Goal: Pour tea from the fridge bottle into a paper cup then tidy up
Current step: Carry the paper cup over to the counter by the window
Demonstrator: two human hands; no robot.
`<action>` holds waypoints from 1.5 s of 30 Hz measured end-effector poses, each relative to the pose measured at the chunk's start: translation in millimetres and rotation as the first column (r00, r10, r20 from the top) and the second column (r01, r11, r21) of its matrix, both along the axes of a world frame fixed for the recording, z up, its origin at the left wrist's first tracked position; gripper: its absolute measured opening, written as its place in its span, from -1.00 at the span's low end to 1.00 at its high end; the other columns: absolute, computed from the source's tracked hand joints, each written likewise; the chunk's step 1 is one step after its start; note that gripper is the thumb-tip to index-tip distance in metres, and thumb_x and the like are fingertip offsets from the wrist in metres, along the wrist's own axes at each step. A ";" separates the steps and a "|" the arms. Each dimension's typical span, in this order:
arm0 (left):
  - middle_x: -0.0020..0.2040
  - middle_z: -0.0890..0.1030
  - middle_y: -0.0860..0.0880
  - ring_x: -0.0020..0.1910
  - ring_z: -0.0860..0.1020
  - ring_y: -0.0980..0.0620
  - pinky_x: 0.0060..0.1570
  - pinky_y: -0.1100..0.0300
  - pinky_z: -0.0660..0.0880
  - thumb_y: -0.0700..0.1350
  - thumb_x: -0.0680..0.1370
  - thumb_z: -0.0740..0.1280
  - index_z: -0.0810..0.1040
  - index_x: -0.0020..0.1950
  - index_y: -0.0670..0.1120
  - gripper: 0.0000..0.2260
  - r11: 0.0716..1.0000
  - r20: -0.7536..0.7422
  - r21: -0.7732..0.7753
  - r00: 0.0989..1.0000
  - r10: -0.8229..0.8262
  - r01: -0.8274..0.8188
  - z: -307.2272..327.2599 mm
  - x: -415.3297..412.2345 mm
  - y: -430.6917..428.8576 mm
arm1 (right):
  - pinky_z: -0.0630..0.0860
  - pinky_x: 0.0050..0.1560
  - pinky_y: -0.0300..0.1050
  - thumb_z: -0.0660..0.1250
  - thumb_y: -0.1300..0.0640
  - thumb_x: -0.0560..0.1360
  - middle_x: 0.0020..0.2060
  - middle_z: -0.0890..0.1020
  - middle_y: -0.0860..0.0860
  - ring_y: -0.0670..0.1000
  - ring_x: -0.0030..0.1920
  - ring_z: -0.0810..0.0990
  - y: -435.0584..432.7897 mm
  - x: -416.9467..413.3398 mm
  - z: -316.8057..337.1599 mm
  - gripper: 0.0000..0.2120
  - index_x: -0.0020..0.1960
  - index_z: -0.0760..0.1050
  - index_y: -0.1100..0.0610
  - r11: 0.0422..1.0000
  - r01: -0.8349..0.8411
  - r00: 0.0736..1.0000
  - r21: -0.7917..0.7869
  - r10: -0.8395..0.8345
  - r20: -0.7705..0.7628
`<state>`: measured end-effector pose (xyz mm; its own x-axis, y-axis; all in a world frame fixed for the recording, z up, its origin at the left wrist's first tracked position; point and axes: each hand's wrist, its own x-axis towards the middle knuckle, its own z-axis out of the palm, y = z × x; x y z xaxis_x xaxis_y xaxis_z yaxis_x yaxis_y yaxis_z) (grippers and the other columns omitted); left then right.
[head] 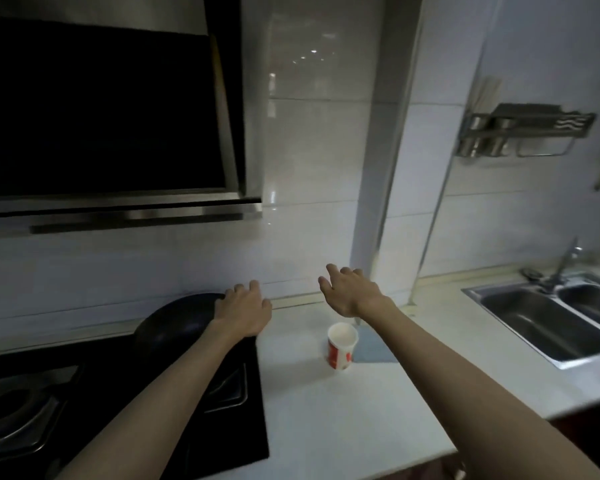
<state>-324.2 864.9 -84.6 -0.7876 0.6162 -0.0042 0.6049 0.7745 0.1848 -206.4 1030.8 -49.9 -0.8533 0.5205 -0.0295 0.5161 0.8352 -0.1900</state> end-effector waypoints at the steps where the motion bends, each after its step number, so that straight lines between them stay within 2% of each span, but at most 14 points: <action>1: 0.35 0.38 -0.24 0.29 0.38 -0.22 0.20 -0.07 0.37 0.05 0.64 0.01 0.28 0.37 -0.15 -0.61 1.000 0.009 -0.005 1.000 -0.021 0.021 -4.5 3.2 11.2 | 0.36 0.21 0.19 -0.10 -0.10 0.65 0.32 0.42 0.18 0.23 0.35 0.32 8.7 6.4 -4.2 -0.57 0.38 0.24 0.12 1.000 0.027 1.000 -0.002 -0.027 0.010; 5: 0.39 0.34 -0.23 0.30 0.36 -0.21 0.22 -0.04 0.37 0.06 0.65 -0.01 0.21 0.45 -0.14 -0.56 0.995 0.033 -0.044 0.995 -0.090 0.092 -19.2 15.2 53.3 | 0.37 0.22 0.22 -0.09 -0.11 0.66 0.31 0.42 0.19 0.24 0.34 0.33 43.2 26.5 -20.3 -0.57 0.36 0.25 0.12 0.995 0.096 0.995 -0.030 -0.096 0.025; 9: 0.37 0.37 -0.23 0.29 0.38 -0.22 0.23 -0.06 0.39 0.05 0.64 0.01 0.24 0.43 -0.14 -0.57 0.993 0.046 -0.048 0.994 -0.103 0.106 -34.2 17.6 87.3 | 0.35 0.28 0.24 -0.09 -0.11 0.66 0.37 0.39 0.19 0.26 0.37 0.31 74.7 33.8 -36.9 -0.54 0.44 0.20 0.12 0.994 0.096 0.995 -0.055 -0.094 0.042; 18: 0.41 0.34 -0.25 0.34 0.37 -0.24 0.25 -0.08 0.38 0.06 0.64 0.02 0.21 0.47 -0.15 -0.54 0.998 0.088 -0.062 0.996 -0.006 0.011 -60.8 13.2 158.4 | 0.34 0.28 0.25 -0.08 -0.10 0.65 0.39 0.36 0.19 0.25 0.40 0.28 154.2 17.4 -84.6 -0.50 0.53 0.02 0.08 0.997 0.030 0.992 -0.078 -0.021 0.121; 22: 0.41 0.34 -0.25 0.32 0.37 -0.24 0.24 -0.08 0.38 0.05 0.64 0.02 0.20 0.47 -0.15 -0.55 0.996 0.125 -0.078 0.990 0.061 -0.051 -80.8 8.8 177.5 | 0.35 0.28 0.26 -0.06 -0.08 0.65 0.36 0.38 0.19 0.25 0.38 0.29 180.5 6.0 -110.8 -0.53 0.49 0.08 0.11 0.990 -0.028 0.989 -0.140 0.049 0.143; 26: 0.39 0.35 -0.24 0.31 0.37 -0.22 0.20 -0.05 0.37 0.04 0.64 0.01 0.20 0.47 -0.16 -0.55 0.989 0.171 -0.101 0.978 0.122 -0.105 -108.4 5.8 185.3 | 0.35 0.30 0.25 -0.02 -0.12 0.65 0.42 0.35 0.18 0.24 0.40 0.28 196.1 -4.4 -142.5 -0.50 0.50 0.05 0.10 0.974 -0.085 0.985 -0.211 0.115 0.131; 29: 0.36 0.37 -0.24 0.28 0.39 -0.21 0.16 -0.04 0.40 0.04 0.64 0.02 0.24 0.43 -0.17 -0.57 0.984 0.221 -0.115 0.962 0.159 -0.136 -132.2 4.3 183.1 | 0.30 0.35 0.24 0.07 -0.17 0.63 0.50 0.26 0.15 0.24 0.47 0.22 200.8 -12.6 -169.5 -0.37 0.55 -0.04 0.10 0.954 -0.127 0.979 -0.271 0.164 0.120; 32: 0.32 0.38 -0.24 0.25 0.40 -0.21 0.16 -0.04 0.43 0.04 0.63 0.04 0.27 0.40 -0.16 -0.59 0.978 0.274 -0.127 0.942 0.195 -0.165 -155.7 0.4 180.9 | 0.23 0.40 0.31 0.23 -0.22 0.55 0.54 0.19 0.11 0.22 0.51 0.16 204.8 -18.7 -197.1 -0.20 0.58 -0.13 0.07 0.937 -0.152 0.975 -0.314 0.194 0.106; 37: 0.26 0.42 -0.22 0.19 0.44 -0.21 0.15 -0.05 0.44 0.03 0.62 0.05 0.32 0.32 -0.16 -0.63 0.971 0.379 -0.107 0.894 0.240 -0.215 -193.3 -4.6 183.6 | 0.24 0.40 0.35 0.47 -0.29 0.32 0.50 0.24 0.06 0.18 0.49 0.23 205.9 -26.0 -245.9 0.08 0.55 -0.14 0.00 0.914 -0.207 0.976 -0.350 0.218 -0.009; 41: 0.24 0.45 -0.18 0.17 0.45 -0.18 0.13 -0.04 0.46 0.00 0.61 0.05 0.34 0.27 -0.15 -0.67 0.962 0.456 -0.082 0.848 0.270 -0.262 -218.9 -4.1 192.3 | 0.26 0.41 0.33 0.54 -0.21 0.28 0.52 0.19 0.06 0.14 0.49 0.23 202.0 -30.5 -273.6 0.15 0.56 -0.16 0.01 0.890 -0.244 0.970 -0.386 0.220 -0.107; 45: 0.14 0.49 -0.15 0.10 0.47 -0.15 0.09 -0.06 0.48 -0.03 0.58 0.07 0.38 0.14 -0.13 -0.76 0.949 0.513 -0.043 0.808 0.288 -0.311 -238.3 -2.9 203.9 | 0.27 0.41 0.31 0.58 -0.18 0.25 0.51 0.19 0.10 0.15 0.47 0.25 195.8 -35.8 -292.1 0.19 0.57 -0.16 0.04 0.873 -0.245 0.965 -0.422 0.175 -0.197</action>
